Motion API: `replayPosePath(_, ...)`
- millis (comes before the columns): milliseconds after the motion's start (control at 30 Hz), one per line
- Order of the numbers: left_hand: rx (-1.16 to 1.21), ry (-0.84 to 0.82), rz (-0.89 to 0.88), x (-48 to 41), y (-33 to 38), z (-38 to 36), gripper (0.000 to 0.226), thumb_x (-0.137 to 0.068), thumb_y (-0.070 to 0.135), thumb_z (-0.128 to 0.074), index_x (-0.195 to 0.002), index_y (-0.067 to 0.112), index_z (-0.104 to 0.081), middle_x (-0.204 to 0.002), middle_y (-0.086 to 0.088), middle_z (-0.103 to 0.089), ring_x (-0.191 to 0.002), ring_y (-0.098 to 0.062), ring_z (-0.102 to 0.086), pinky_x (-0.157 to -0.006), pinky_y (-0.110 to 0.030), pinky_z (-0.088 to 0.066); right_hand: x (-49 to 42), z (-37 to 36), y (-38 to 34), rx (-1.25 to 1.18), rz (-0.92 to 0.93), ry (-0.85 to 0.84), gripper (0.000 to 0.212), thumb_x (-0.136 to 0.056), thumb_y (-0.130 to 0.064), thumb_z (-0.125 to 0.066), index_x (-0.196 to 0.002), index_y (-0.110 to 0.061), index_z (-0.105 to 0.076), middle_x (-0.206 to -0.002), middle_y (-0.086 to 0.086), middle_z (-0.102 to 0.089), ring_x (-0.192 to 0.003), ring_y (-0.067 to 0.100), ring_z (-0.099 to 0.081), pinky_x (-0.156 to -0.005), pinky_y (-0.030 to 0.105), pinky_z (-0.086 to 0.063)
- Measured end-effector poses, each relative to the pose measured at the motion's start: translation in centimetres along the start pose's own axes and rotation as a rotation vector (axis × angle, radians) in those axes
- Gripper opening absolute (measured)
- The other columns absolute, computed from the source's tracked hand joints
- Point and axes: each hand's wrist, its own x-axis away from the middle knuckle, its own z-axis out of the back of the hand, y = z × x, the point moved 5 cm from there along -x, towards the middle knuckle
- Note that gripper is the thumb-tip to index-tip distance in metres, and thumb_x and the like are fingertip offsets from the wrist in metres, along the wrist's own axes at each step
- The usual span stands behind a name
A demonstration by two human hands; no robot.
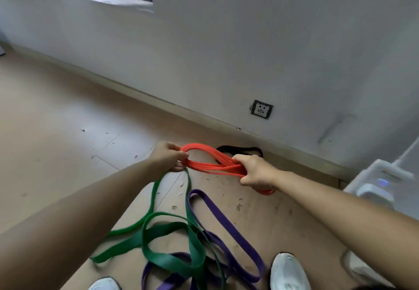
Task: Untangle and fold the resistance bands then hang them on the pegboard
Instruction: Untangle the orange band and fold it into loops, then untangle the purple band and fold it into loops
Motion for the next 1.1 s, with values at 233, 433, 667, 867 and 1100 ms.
replayPosePath(233,-0.016,-0.022,0.143,-7.3,-8.5,-8.9,0.022,-0.087,0.003,-0.073,-0.107,0.003,-0.066,-0.087,-0.023,-0.074,-0.055,-0.020,-0.063,-0.053,-0.024,-0.057,-2.4,-9.1,9.5,-0.001,-0.149,-0.066,0.041,-0.080,-0.019,-0.069,-0.118,-0.032,-0.059,-0.109,-0.007,-0.058,-0.099,0.018,-0.059,-0.086,0.038,-0.054)
replayPosePath(433,-0.087,0.005,0.124,-11.7,-11.1,-13.2,0.020,-0.086,0.010,-0.075,-0.104,0.013,-0.066,-0.084,-0.013,-0.075,-0.066,-0.025,-0.072,-0.076,-0.043,-0.064,-4.7,-13.0,14.2,0.045,-0.233,-0.076,0.047,-0.085,-0.021,-0.071,-0.129,-0.026,-0.059,-0.115,0.002,-0.063,-0.111,0.023,-0.060,-0.092,0.036,-0.052)
replayPosePath(667,-0.391,-0.094,0.009,-14.0,-11.7,-14.6,0.041,-0.088,0.022,-0.076,-0.126,0.016,-0.063,-0.121,-0.004,-0.069,-0.104,-0.023,-0.069,-0.094,-0.035,-0.056,-6.8,-15.5,15.6,0.323,-0.304,-0.115,0.081,-0.083,-0.054,-0.069,-0.150,-0.021,-0.037,-0.144,0.010,-0.042,-0.136,0.035,-0.035,-0.113,0.048,-0.034)
replayPosePath(867,-0.624,-0.192,-0.214,-11.2,-12.1,-12.1,0.042,-0.092,0.023,-0.069,-0.134,0.021,-0.062,-0.132,0.004,-0.064,-0.103,-0.014,-0.066,-0.090,-0.028,-0.050,-6.4,-16.8,14.8,0.376,-0.312,-0.165,0.113,-0.075,-0.068,-0.070,-0.158,-0.014,-0.016,-0.158,0.014,-0.023,-0.146,0.037,-0.022,-0.119,0.054,-0.023)
replayPosePath(1100,-0.523,0.053,-0.035,-8.8,-15.8,-7.2,0.052,-0.081,0.034,-0.083,-0.124,0.015,-0.059,-0.110,-0.003,-0.064,-0.096,-0.022,-0.064,-0.074,-0.034,-0.052,-4.9,-17.3,12.1,0.228,-0.219,0.033,0.097,-0.077,-0.054,-0.073,-0.155,-0.026,-0.022,-0.153,0.007,-0.027,-0.141,0.033,-0.023,-0.115,0.050,-0.026)
